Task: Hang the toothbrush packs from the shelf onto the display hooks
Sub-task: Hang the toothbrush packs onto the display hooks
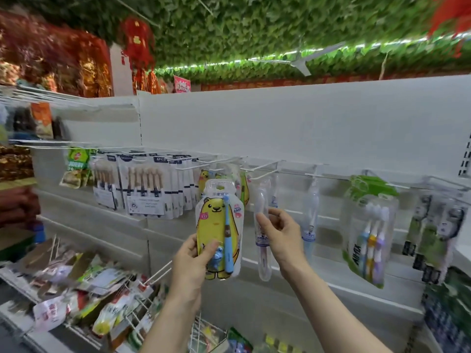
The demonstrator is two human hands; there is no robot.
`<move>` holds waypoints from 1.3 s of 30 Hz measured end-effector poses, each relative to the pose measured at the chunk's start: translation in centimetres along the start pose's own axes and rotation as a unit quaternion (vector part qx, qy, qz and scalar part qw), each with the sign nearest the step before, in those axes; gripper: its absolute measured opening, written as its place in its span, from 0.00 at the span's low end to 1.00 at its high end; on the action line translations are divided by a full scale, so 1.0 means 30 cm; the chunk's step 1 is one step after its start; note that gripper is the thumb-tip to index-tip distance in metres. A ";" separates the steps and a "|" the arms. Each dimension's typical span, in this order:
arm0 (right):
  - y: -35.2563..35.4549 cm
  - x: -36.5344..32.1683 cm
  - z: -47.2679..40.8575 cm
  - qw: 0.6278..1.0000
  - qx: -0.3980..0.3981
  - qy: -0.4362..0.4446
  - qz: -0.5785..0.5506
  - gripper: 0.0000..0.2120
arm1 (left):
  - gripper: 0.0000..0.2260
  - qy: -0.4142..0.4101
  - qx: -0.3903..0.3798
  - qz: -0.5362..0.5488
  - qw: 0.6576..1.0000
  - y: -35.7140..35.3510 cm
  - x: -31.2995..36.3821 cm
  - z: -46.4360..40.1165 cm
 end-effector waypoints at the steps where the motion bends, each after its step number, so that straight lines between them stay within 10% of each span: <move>1: -0.019 0.004 -0.015 1.000 0.007 0.003 0.004 0.14 | 0.10 0.001 -0.005 0.001 1.000 0.001 -0.003 -0.031; 29: -0.215 0.117 -0.210 0.968 0.199 -0.038 0.145 0.17 | 0.09 0.094 -0.202 -0.014 0.975 0.074 -0.067 -0.478; 34: -0.270 0.078 -0.111 0.918 0.330 0.043 0.215 0.18 | 0.09 0.096 -0.215 -0.017 0.972 0.126 -0.065 -0.515; 39: -0.487 -0.012 0.009 0.990 0.115 -0.009 0.085 0.14 | 0.08 0.081 -0.217 -0.009 0.973 0.193 -0.056 -0.557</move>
Point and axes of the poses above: each hand's wrist, its own z-axis away from the middle knuckle, its own y-axis out of the back of the hand, x = y × z, the point moved 1 cm from there along -z, towards the middle knuckle, and after that the axes turned 11 degrees about x, right-handed, at the moved point
